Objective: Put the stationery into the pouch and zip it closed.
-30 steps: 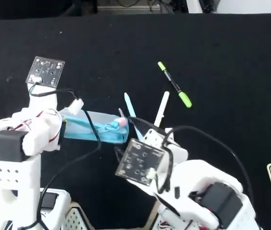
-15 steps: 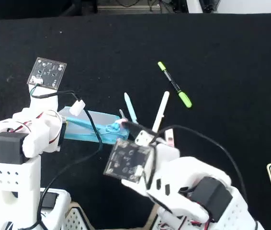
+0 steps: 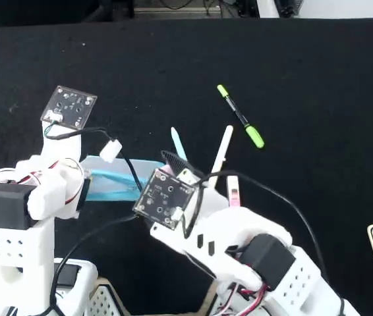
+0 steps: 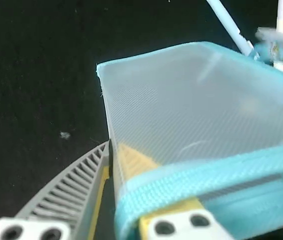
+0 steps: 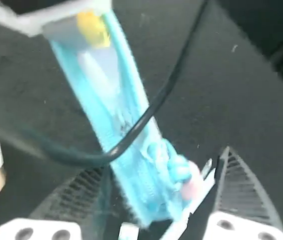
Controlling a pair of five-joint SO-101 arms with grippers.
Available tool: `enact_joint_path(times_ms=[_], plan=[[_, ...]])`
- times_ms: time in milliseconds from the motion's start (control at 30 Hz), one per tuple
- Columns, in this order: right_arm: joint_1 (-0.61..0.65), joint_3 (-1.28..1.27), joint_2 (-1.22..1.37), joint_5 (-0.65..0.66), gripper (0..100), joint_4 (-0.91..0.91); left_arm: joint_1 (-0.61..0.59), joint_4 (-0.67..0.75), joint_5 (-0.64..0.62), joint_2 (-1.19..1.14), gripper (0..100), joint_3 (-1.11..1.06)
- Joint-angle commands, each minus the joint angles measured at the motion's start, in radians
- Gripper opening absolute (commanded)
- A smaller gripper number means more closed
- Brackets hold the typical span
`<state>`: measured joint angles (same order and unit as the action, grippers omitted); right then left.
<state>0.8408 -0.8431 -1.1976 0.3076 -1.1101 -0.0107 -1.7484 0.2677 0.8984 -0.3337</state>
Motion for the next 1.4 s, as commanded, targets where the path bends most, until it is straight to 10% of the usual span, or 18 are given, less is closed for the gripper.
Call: enact_joint_path(times_ms=[0,767,1367], plan=[[-0.029,0.008,-0.013,-0.006,30.0,0.029,-0.008,-0.011,0.028,0.006,4,0.062],[-0.117,0.309,-0.013,0.216,24.7,-0.505,-0.048,0.057,0.222,0.015,3,0.061],[-0.110,-0.285,-0.430,0.130,24.7,-0.121,-0.120,0.083,0.224,0.008,3,0.061]])
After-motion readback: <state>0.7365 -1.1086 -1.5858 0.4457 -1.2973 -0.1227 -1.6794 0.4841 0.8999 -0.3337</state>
